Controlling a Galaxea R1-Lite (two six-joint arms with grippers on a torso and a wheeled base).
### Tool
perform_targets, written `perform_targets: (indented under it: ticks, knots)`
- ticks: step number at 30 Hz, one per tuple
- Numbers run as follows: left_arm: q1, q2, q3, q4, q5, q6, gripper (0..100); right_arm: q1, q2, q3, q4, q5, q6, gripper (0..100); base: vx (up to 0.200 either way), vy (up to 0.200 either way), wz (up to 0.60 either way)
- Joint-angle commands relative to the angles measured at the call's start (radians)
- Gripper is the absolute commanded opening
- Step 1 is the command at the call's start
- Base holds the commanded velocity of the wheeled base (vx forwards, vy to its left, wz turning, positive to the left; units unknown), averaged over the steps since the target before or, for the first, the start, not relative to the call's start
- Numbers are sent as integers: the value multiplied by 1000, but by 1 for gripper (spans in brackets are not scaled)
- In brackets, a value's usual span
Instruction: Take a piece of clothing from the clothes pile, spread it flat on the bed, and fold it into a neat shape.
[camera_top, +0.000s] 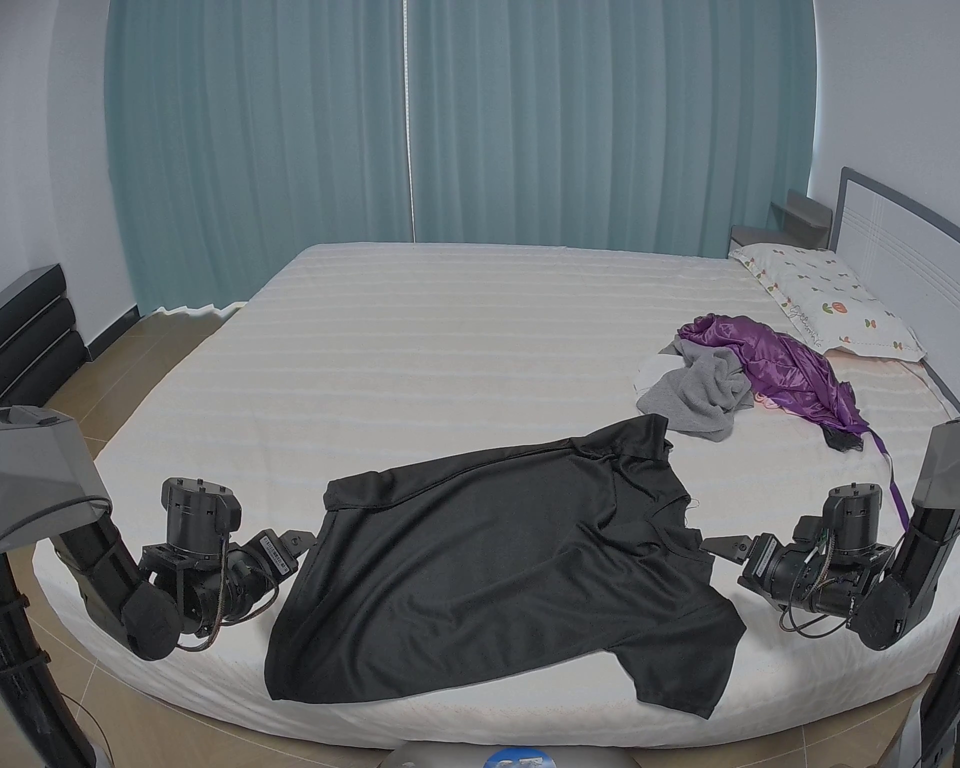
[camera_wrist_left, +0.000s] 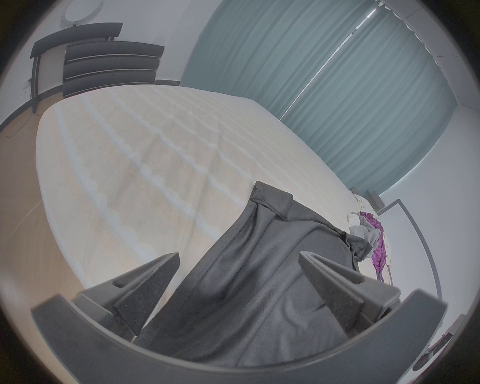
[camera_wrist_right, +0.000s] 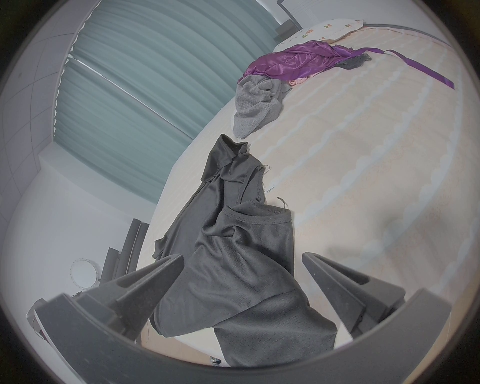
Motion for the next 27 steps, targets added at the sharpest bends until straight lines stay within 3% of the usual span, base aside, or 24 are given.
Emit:
perform_targets:
  ticks: [1,8,15,27]
  knots:
    - [-2,11,4,-3,0,0,100,5,2,2,0,0,0,100,0,0,0]
    - [-2,34,-18,-4,-3,-4,100,20,3,-9,0,0,56,100,0,0,0]
    - [0,106,-162,3,-3,-12,100,34,15,-13,-3,2,79,100,0,0,0]
    - [33,477,-757,198,-53,3,100,59,38,-27,-3,-3,98,100,0,0,0]
